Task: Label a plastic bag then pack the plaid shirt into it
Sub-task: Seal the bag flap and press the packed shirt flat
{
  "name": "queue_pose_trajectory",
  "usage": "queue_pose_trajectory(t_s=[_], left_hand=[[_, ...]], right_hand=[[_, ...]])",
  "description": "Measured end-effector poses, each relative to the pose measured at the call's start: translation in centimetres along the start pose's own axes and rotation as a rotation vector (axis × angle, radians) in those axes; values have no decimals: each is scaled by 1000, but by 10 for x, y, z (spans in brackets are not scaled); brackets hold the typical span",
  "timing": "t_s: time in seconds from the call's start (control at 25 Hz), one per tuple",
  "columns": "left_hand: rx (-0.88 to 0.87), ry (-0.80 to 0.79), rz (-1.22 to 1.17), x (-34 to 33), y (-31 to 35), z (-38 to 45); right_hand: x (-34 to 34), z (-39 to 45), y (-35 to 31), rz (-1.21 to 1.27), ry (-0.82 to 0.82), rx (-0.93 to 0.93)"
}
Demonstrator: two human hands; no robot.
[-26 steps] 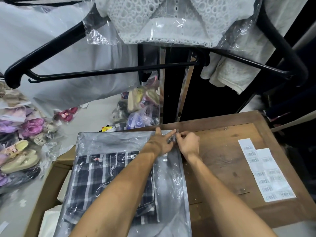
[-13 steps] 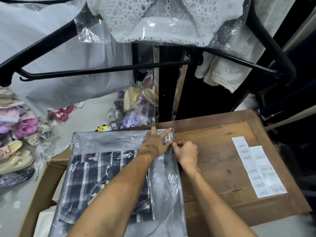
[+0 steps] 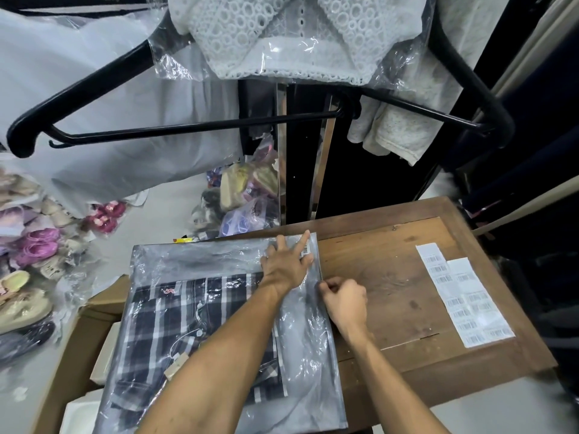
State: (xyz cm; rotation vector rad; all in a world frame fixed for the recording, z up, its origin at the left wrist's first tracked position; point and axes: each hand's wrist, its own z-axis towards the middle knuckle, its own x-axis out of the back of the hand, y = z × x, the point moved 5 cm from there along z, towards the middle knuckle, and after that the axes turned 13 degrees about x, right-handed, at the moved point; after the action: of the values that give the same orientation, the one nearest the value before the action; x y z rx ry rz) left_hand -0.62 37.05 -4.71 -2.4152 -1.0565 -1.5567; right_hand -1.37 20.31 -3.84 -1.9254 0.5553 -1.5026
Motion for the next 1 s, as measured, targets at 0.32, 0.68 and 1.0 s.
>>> queue_pose_trajectory(t_s=[0.32, 0.68, 1.0], left_hand=[[-245, -14, 145, -7, -11, -79], [-102, -101, 280, -22, -6, -77], [-37, -138, 351, -19, 3, -89]], right_hand=[[-2, 14, 19, 389, -134, -249], [10, 5, -13, -112, -150, 27], [13, -22, -3, -243, -169, 135]])
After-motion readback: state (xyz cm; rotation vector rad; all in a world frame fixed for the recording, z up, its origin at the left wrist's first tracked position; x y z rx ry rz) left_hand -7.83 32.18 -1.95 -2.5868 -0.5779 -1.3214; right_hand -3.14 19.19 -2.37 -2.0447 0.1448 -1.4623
